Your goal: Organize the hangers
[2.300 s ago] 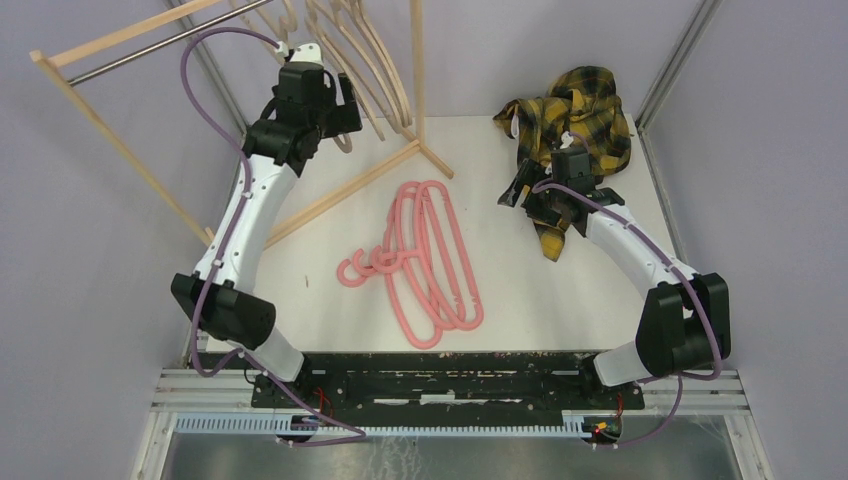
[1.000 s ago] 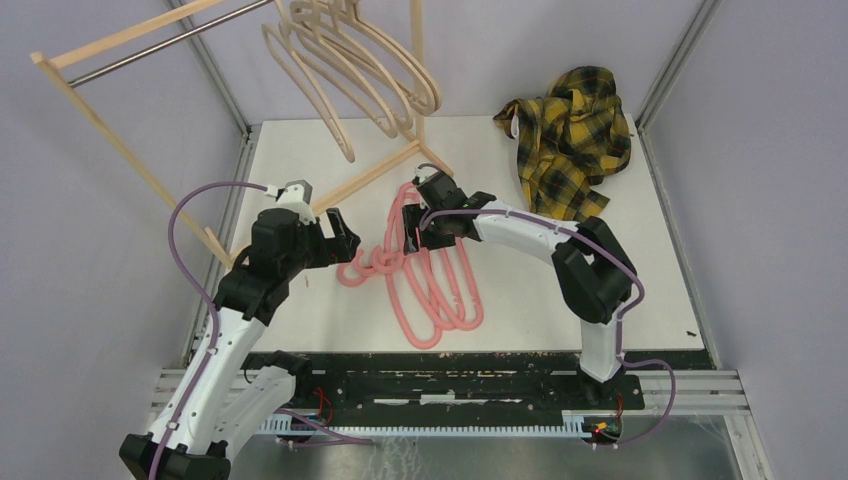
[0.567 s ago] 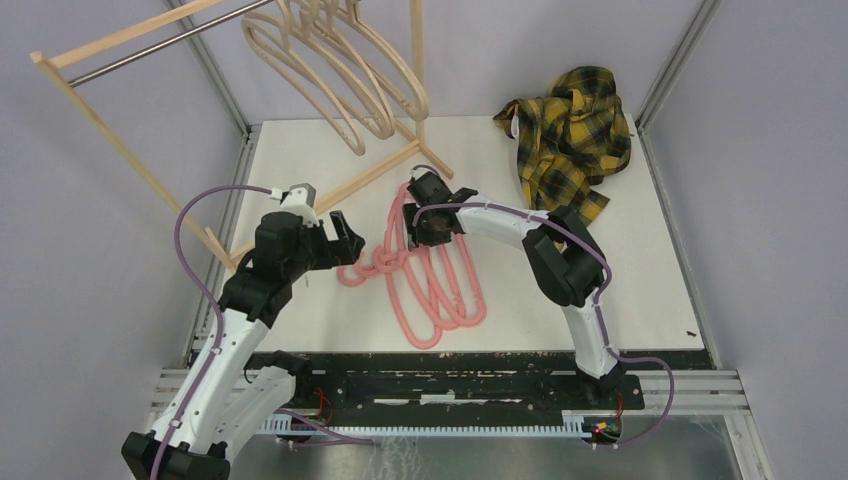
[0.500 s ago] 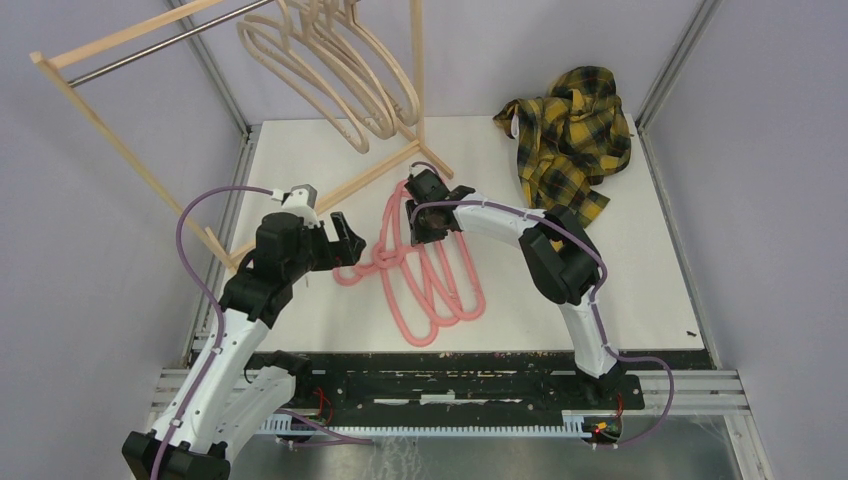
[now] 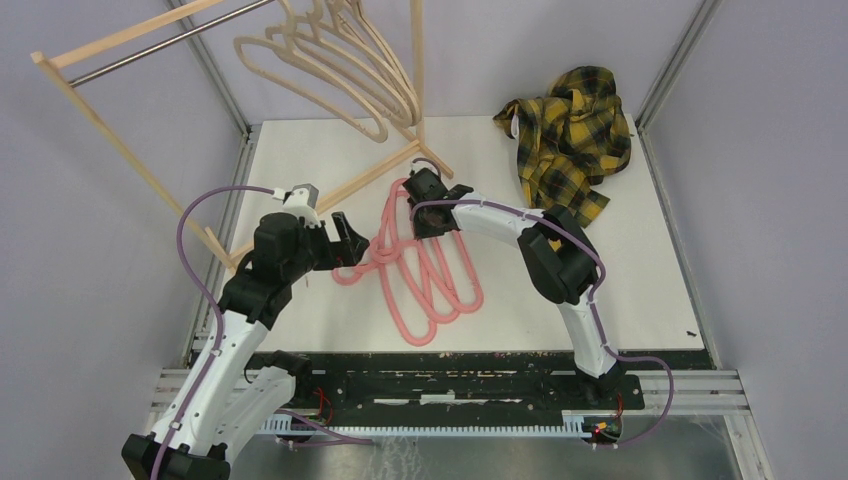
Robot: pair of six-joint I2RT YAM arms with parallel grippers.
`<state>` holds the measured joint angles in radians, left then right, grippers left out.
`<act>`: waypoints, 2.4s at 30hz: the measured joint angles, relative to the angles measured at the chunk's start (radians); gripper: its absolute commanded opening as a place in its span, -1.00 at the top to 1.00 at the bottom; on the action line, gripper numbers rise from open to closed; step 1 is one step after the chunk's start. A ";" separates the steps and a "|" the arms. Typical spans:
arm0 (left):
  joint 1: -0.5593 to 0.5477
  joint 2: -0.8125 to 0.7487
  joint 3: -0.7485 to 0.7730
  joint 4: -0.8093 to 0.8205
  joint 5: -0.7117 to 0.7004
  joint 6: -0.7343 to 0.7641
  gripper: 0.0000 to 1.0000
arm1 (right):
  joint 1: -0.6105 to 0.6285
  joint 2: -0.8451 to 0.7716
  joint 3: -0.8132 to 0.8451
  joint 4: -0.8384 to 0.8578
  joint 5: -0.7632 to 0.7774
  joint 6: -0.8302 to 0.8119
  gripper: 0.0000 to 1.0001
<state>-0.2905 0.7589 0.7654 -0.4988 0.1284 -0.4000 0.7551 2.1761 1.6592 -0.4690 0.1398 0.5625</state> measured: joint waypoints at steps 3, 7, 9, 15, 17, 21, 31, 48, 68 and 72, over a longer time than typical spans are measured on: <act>0.000 -0.001 0.000 0.007 0.010 -0.001 -0.98 | -0.005 0.000 0.026 -0.029 0.019 -0.008 -0.20; -0.002 -0.001 0.000 0.008 0.014 -0.001 -0.98 | -0.005 0.000 0.045 -0.029 0.031 -0.010 -0.25; -0.002 -0.001 0.000 0.008 0.014 -0.001 -0.98 | -0.005 0.000 0.046 -0.031 0.034 -0.010 -0.25; -0.003 -0.001 -0.013 0.024 0.014 -0.003 -0.98 | -0.005 0.061 0.169 -0.063 0.030 -0.010 -0.25; -0.003 -0.002 -0.020 0.029 0.016 -0.008 -0.98 | -0.005 0.093 0.216 -0.066 0.023 -0.010 -0.24; -0.004 -0.003 -0.026 0.033 0.029 -0.016 -0.99 | -0.005 0.159 0.286 -0.076 0.018 -0.009 -0.19; -0.007 -0.016 -0.040 0.037 0.039 -0.019 -0.98 | -0.006 0.204 0.302 -0.087 0.039 0.012 0.65; -0.050 -0.015 -0.144 0.151 0.107 -0.023 -0.98 | -0.184 -0.184 -0.169 0.187 -0.145 0.285 0.74; -0.372 0.322 -0.199 0.515 -0.060 -0.071 -0.98 | -0.192 -0.243 -0.271 0.619 -0.417 0.730 0.77; -0.393 0.377 -0.199 0.574 -0.075 -0.084 -0.98 | -0.179 -0.243 -0.307 0.672 -0.449 0.782 0.77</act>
<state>-0.6834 1.1355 0.5663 0.0753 0.0532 -0.4839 0.5762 1.9335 1.3521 0.2031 -0.3096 1.3449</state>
